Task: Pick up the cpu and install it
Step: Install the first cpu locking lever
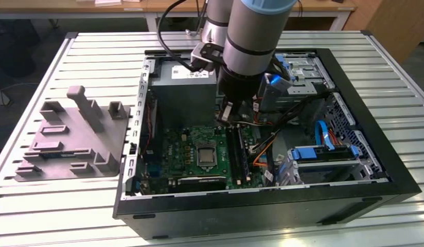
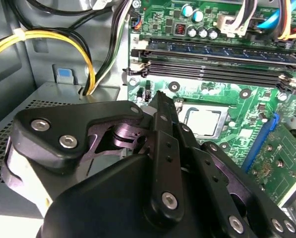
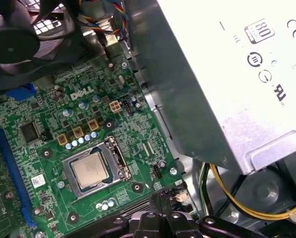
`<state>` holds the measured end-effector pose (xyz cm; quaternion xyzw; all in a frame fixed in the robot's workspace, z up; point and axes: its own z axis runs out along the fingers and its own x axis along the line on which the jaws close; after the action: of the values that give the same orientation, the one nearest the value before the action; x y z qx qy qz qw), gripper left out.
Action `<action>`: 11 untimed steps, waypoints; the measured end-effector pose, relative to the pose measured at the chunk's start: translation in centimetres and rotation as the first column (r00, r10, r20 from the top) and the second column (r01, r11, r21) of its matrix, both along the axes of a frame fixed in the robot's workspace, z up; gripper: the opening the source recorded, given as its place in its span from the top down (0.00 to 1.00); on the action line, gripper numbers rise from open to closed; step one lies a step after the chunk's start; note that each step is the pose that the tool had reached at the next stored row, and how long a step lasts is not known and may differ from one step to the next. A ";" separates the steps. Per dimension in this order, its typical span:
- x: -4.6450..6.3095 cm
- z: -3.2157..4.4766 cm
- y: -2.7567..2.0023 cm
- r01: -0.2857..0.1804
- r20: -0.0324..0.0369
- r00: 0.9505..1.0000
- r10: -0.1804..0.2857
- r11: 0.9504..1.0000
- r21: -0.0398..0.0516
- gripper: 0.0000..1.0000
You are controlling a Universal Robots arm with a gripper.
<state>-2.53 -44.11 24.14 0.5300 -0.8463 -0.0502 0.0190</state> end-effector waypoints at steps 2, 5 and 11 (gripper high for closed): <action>0.0 -0.05 0.16 0.000 0.000 1.000 0.000 1.000 0.000 0.89; -0.2 -0.13 0.45 0.000 0.000 1.000 0.000 1.000 0.000 0.89; -0.5 -0.35 0.86 0.000 0.000 1.000 0.000 1.000 0.000 0.89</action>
<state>-2.99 -43.25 23.79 0.5301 -0.8463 -0.0502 0.0189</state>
